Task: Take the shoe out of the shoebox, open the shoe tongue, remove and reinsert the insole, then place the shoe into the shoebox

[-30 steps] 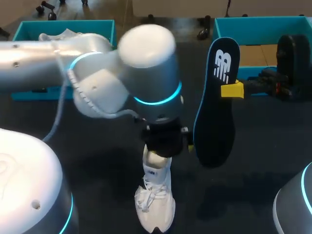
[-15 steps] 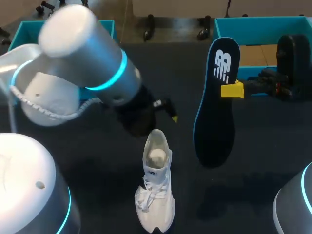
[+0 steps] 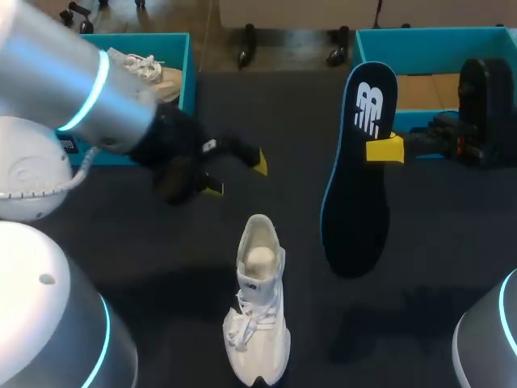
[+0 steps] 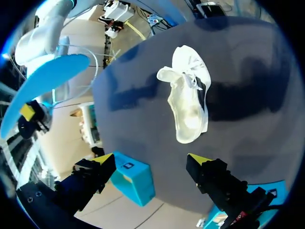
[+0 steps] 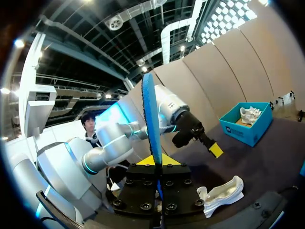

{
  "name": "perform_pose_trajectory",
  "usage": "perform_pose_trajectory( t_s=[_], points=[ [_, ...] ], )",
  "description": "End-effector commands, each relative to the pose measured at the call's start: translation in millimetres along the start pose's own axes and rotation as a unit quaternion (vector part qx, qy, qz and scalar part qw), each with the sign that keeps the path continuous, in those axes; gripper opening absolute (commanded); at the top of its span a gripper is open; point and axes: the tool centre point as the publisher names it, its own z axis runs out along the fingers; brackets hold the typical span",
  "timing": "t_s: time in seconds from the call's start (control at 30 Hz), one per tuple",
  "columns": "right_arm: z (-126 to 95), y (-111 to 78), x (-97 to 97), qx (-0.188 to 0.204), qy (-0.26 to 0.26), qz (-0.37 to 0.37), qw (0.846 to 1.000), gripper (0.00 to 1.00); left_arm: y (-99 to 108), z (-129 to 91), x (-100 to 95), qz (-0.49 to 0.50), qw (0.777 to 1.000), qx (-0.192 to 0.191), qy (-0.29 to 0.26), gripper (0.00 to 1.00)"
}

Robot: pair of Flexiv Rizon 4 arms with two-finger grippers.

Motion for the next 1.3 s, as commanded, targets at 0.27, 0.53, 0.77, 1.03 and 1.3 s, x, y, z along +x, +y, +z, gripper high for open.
perform_pose_trajectory(
  t_s=[0.27,0.53,0.77,1.03,1.3],
  points=[
    [2,-0.7,-1.1,0.000,0.000,0.000,1.000,0.00,6,-41,-6.2,0.020,0.958,-0.013,-0.284,1.00],
    [2,-0.7,-1.1,0.000,0.000,0.000,1.000,0.00,21,-64,-23.9,0.029,0.935,-0.031,-0.352,1.00],
    [2,-0.7,-1.1,0.000,0.000,0.000,1.000,0.00,31,-76,-38.5,0.013,0.929,-0.044,-0.368,1.00],
    [2,-0.7,-1.1,0.000,0.000,0.000,1.000,0.00,46,-79,-46.1,-0.044,0.928,-0.031,-0.368,1.00],
    [2,-0.7,-1.1,0.000,0.000,0.000,1.000,0.00,63,-75,-44.8,-0.087,0.927,-0.010,-0.365,1.00]
  ],
)
